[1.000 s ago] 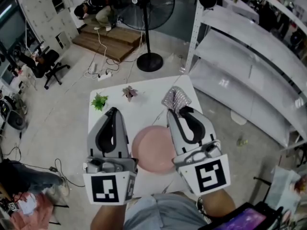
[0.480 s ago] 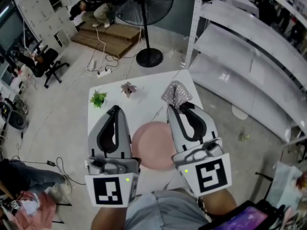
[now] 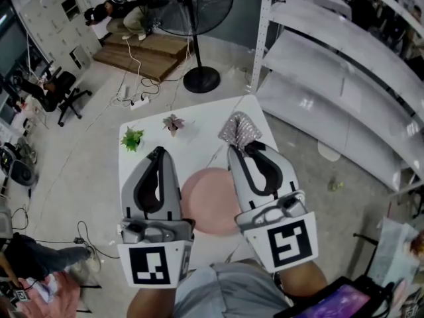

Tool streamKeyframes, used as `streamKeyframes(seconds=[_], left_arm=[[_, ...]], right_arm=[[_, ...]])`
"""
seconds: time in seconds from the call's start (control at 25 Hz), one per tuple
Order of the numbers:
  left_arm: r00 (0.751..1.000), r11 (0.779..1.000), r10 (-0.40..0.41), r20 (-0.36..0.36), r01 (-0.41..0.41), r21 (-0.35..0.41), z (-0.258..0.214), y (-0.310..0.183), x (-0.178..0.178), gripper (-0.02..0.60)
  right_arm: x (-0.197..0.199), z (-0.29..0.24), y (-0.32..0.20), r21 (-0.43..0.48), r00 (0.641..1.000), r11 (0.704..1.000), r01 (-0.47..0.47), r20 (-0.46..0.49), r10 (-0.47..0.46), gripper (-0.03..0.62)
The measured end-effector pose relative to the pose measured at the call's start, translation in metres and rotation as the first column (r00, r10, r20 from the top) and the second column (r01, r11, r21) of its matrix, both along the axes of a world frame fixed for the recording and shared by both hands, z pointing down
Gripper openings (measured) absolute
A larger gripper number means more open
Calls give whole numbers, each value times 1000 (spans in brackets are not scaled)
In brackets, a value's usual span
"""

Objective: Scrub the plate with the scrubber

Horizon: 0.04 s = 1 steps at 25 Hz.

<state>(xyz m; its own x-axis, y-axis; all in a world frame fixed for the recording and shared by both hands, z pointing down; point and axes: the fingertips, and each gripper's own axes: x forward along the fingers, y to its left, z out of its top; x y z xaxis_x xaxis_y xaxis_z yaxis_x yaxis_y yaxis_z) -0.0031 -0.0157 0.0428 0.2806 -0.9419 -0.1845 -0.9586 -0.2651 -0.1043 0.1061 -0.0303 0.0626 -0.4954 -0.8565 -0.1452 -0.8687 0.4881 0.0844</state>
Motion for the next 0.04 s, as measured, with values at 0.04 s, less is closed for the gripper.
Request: streamKeyframes(seconds=[0.04], left_arm=[[1000, 1000, 6, -2, -6, 11, -2, 0, 2, 8]], right_arm=[[1, 0, 0, 0, 1000, 1000, -1, 0, 1, 67]])
